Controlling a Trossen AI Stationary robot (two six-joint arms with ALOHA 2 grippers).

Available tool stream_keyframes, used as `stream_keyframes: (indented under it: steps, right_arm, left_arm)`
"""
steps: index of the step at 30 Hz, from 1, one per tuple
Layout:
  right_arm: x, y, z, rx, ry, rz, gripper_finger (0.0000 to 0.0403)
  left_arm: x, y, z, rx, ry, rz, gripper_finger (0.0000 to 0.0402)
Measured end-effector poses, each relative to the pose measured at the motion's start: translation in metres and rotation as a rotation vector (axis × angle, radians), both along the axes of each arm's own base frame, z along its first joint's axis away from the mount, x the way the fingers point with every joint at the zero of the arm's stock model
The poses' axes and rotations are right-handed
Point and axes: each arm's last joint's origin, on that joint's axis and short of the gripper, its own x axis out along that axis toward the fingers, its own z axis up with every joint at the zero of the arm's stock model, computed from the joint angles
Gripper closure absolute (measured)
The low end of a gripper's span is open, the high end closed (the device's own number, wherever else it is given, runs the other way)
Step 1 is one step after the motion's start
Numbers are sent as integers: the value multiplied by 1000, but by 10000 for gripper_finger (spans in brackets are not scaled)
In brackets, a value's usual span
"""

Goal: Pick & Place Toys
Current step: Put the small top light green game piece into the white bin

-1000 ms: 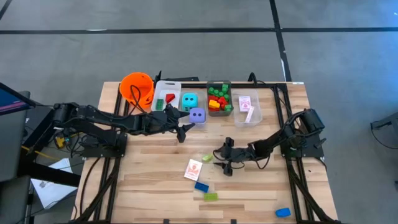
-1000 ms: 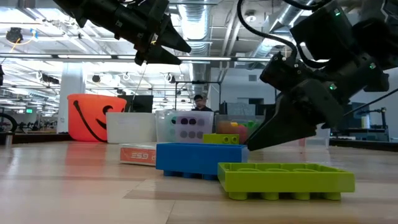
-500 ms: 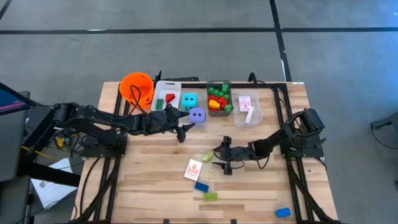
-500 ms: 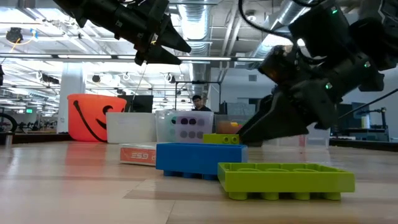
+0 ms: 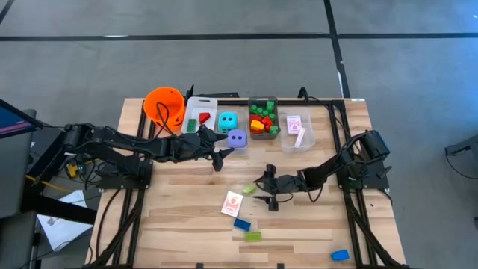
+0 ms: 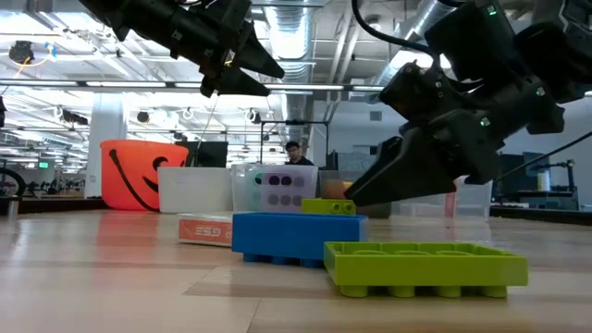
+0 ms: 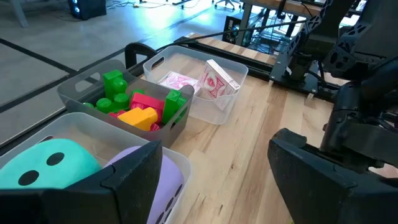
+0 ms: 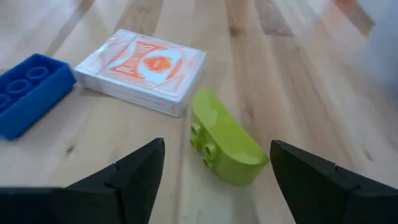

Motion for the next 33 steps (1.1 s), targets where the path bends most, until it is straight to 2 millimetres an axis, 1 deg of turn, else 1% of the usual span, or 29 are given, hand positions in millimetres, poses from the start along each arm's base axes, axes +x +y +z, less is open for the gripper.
stream_keyframes:
  steps: [9,13,17,21,24,27,31,33]
  right_arm:
    - [0,2,0,41,12,65,117]
    - [0,2,0,41,12,64,117]
    - [0,0,0,65,12,38,117]
    - [2,-6,-2,136,15,-23,117]
    - [6,-9,-12,159,59,-23,117]
    - [20,-6,-22,156,65,-1,116]
    - [35,-2,-24,149,53,10,116]
    - [38,-1,-24,143,53,14,116]
  left_arm:
    - [0,0,0,0,0,0,117]
    - [0,0,0,0,0,0,117]
    - [0,0,0,0,0,0,117]
    - [0,0,0,0,0,0,117]
    - [0,0,0,0,0,0,117]
    - [0,0,0,0,0,0,117]
    - [0,0,0,0,0,0,117]
    - [0,0,0,0,1,0,117]
